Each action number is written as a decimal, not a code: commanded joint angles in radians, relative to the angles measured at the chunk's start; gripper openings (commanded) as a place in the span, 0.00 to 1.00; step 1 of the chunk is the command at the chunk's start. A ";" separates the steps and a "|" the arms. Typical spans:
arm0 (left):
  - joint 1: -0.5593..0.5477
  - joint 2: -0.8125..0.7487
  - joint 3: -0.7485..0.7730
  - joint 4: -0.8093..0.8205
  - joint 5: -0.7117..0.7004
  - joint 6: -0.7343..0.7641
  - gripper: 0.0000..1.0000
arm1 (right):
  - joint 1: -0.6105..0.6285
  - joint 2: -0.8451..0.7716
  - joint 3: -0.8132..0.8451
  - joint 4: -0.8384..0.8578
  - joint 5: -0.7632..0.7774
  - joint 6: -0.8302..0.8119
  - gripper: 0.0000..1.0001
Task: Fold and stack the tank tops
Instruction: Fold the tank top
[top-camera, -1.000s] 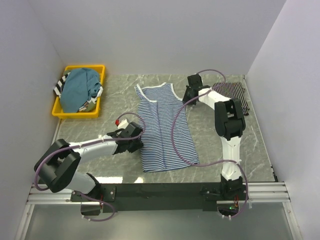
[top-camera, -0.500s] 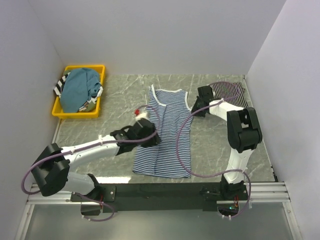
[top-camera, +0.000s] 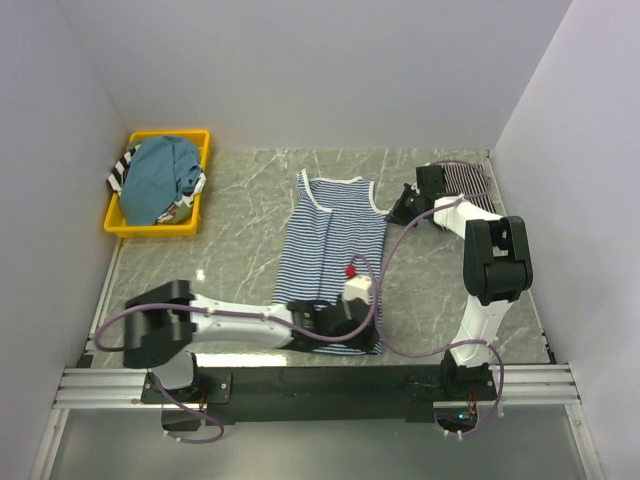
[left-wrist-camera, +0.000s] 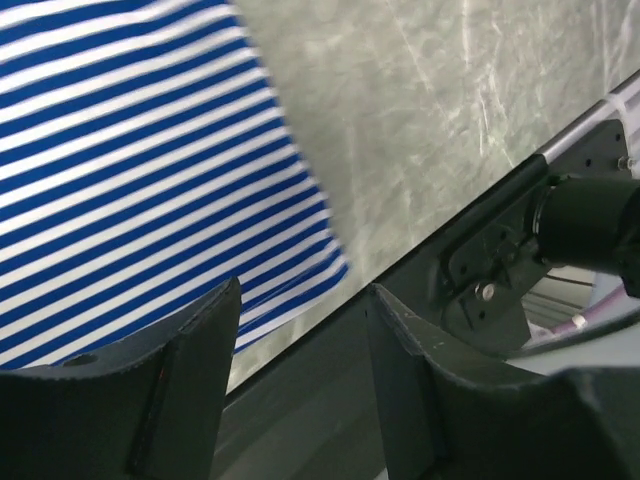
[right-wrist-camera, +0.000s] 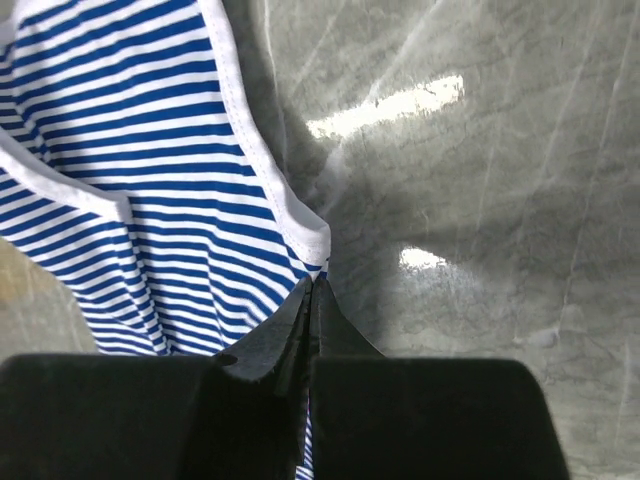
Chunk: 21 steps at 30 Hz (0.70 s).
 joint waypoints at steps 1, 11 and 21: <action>-0.070 0.108 0.162 -0.023 -0.161 0.042 0.59 | -0.013 -0.003 0.055 0.003 -0.063 -0.018 0.00; -0.145 0.277 0.295 -0.151 -0.304 0.008 0.56 | -0.013 0.014 0.058 0.003 -0.069 -0.018 0.00; -0.178 0.363 0.311 -0.099 -0.318 0.025 0.52 | -0.015 0.028 0.055 0.007 -0.067 -0.013 0.00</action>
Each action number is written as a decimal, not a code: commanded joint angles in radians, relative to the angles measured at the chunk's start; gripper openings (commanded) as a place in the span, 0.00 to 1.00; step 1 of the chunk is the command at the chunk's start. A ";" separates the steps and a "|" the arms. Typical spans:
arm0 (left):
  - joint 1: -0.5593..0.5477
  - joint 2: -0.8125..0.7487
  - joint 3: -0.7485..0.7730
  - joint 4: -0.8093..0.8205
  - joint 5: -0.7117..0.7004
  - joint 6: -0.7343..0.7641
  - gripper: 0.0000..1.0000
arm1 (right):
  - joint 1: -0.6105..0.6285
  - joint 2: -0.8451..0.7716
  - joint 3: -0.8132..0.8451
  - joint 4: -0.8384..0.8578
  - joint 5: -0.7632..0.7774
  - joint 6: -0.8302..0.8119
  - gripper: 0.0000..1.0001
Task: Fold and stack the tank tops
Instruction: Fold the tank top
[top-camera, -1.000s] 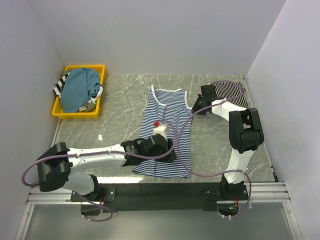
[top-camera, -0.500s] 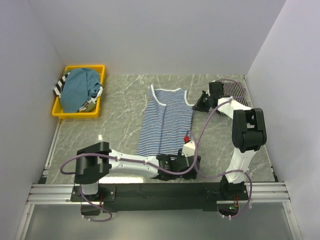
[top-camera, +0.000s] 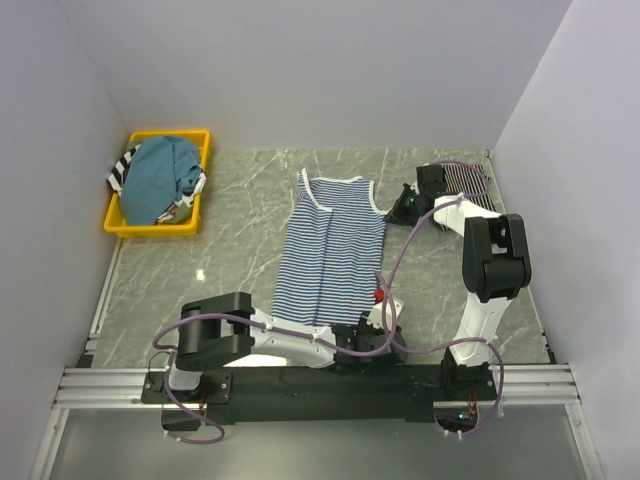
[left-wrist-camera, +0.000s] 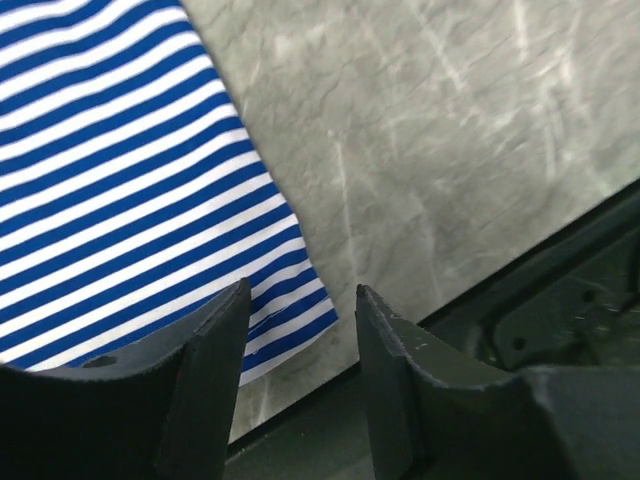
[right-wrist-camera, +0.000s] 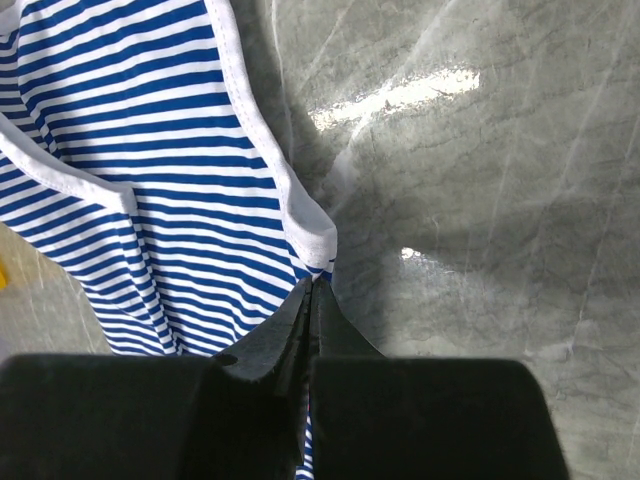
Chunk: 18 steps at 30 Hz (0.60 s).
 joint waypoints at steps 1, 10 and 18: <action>-0.014 0.035 0.049 -0.009 -0.026 0.011 0.50 | 0.002 0.003 0.031 0.015 -0.008 -0.009 0.00; -0.028 0.060 0.071 -0.055 -0.054 -0.012 0.26 | 0.003 0.000 0.042 0.000 0.017 -0.014 0.00; -0.028 -0.032 -0.008 0.000 -0.059 -0.033 0.12 | 0.005 -0.011 0.065 -0.029 0.070 -0.024 0.00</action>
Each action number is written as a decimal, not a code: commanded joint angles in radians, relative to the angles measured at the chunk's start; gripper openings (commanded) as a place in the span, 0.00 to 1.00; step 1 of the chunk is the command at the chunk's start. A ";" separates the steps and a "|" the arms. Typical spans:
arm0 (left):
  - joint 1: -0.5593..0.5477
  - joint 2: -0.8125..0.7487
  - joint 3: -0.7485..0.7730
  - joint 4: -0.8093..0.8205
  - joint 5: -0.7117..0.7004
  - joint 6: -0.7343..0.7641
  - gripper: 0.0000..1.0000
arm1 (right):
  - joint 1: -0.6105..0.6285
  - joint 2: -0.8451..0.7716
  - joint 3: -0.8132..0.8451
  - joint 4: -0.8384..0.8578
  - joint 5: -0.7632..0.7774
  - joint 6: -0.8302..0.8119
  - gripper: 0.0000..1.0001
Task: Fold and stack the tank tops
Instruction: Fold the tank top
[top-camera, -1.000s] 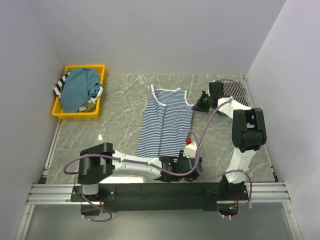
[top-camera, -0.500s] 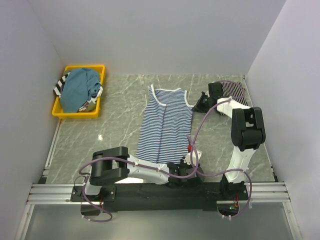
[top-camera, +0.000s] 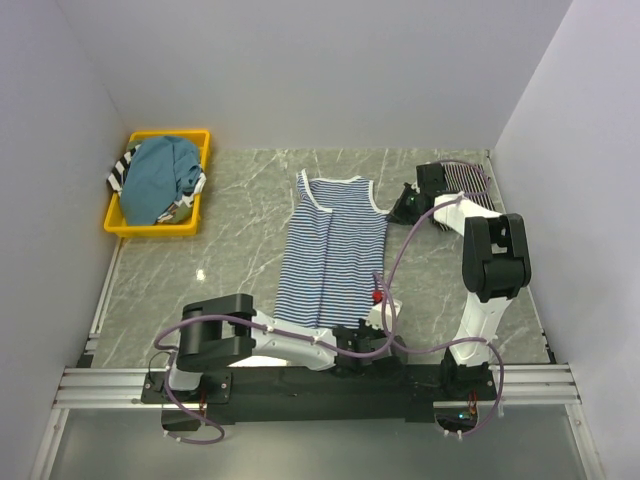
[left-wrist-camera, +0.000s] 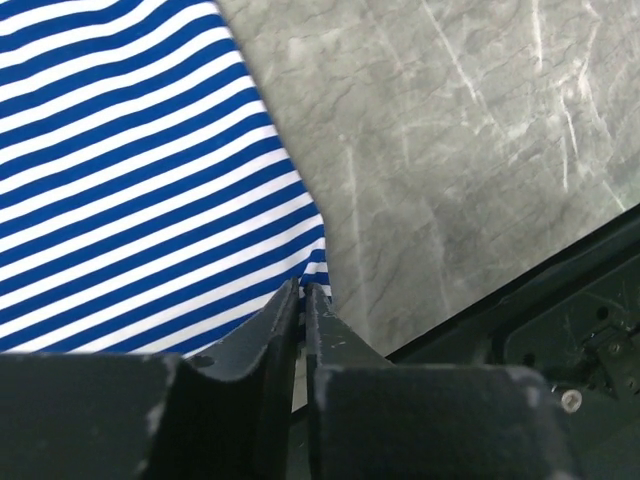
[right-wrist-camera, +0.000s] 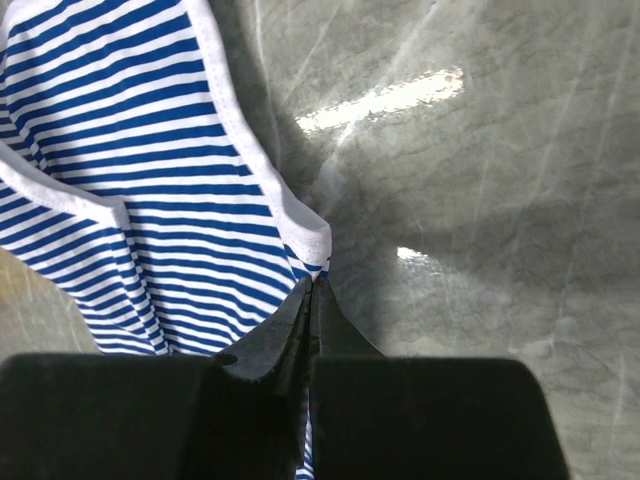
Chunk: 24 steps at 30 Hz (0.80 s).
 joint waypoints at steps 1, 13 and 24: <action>-0.011 -0.090 -0.054 0.037 0.001 -0.012 0.11 | 0.005 -0.016 0.055 -0.018 0.061 -0.022 0.00; 0.039 -0.387 -0.377 0.254 0.074 -0.124 0.09 | 0.078 -0.048 0.114 -0.061 0.204 -0.016 0.00; 0.064 -0.572 -0.563 0.219 0.058 -0.271 0.06 | 0.249 0.062 0.368 -0.187 0.333 -0.008 0.00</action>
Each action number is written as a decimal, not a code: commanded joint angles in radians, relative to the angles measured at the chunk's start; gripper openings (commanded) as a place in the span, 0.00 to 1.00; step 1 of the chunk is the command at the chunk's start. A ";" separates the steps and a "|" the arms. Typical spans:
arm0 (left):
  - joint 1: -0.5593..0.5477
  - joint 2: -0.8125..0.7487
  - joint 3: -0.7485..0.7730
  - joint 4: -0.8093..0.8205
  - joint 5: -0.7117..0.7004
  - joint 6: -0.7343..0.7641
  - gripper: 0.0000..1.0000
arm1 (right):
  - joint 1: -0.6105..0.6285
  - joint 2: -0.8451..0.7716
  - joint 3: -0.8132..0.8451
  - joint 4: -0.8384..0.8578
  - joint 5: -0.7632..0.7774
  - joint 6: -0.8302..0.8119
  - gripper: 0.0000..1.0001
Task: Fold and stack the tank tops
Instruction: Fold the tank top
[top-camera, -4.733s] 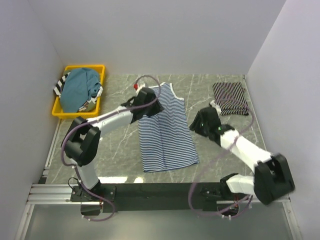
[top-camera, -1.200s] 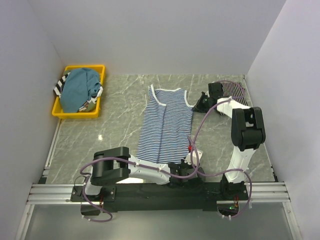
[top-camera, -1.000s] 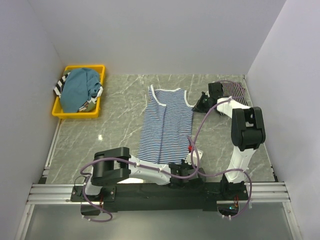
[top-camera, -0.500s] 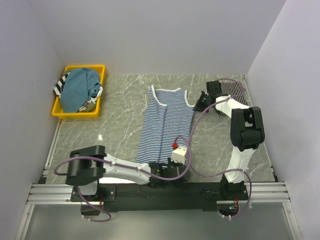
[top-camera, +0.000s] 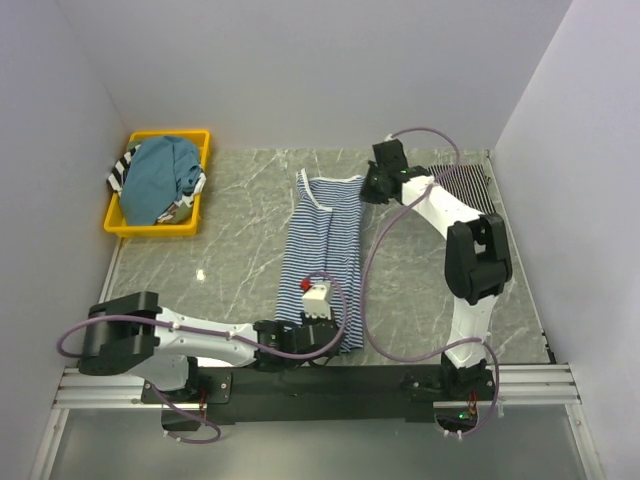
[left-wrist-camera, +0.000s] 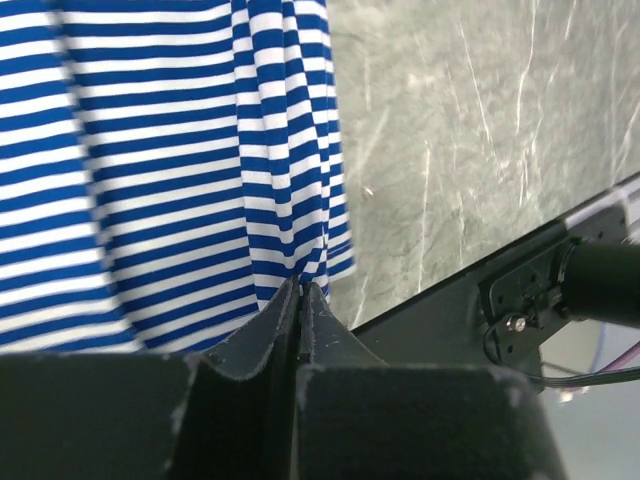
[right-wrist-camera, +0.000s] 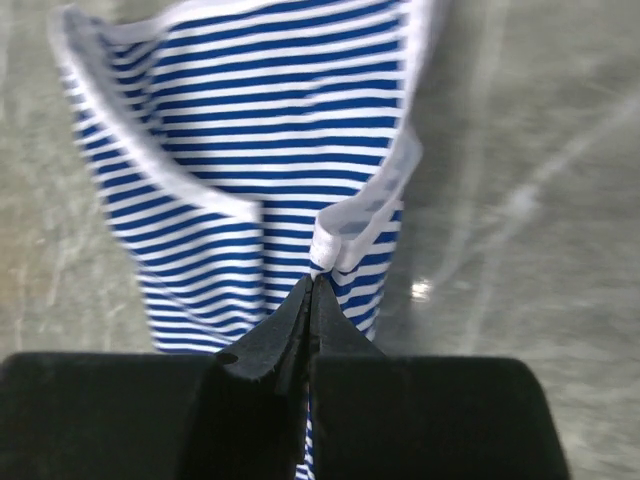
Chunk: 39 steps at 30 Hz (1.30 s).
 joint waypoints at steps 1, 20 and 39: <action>-0.002 -0.082 -0.047 -0.018 0.005 -0.081 0.06 | 0.045 0.061 0.115 -0.012 0.089 0.002 0.00; 0.001 -0.261 -0.222 -0.155 0.023 -0.255 0.01 | 0.179 0.304 0.382 -0.086 0.123 0.046 0.00; 0.001 -0.343 -0.231 -0.294 -0.017 -0.341 0.21 | 0.183 0.281 0.312 -0.008 0.094 0.066 0.25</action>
